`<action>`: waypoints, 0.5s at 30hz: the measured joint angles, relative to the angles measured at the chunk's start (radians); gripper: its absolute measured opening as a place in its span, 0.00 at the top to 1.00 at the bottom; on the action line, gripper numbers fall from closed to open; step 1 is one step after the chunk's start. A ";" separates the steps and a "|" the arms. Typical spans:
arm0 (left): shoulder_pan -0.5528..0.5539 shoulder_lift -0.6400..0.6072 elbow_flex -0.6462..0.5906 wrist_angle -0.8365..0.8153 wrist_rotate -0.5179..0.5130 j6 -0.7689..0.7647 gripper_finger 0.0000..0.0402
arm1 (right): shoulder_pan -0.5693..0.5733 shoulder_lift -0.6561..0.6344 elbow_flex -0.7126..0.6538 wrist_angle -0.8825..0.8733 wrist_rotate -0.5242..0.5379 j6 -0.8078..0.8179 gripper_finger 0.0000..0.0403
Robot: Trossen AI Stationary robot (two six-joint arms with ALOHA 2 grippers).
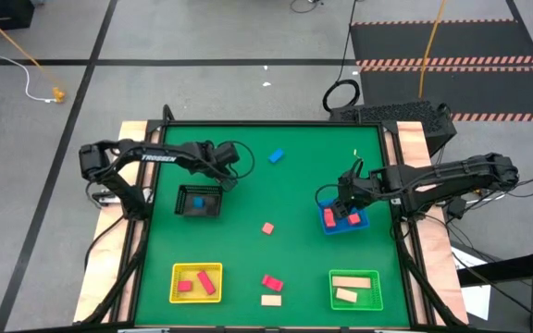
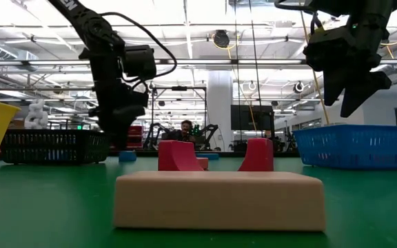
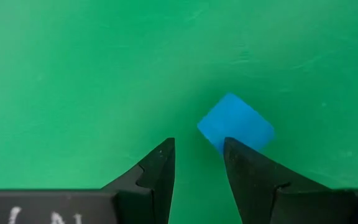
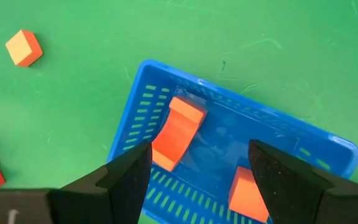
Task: Sort & place blocks by color
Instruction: Put the left blue block into the black bin
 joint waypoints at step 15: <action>-0.022 0.000 0.000 0.006 -0.004 -0.254 0.65 | 0.000 0.000 0.000 0.000 0.000 -0.012 0.36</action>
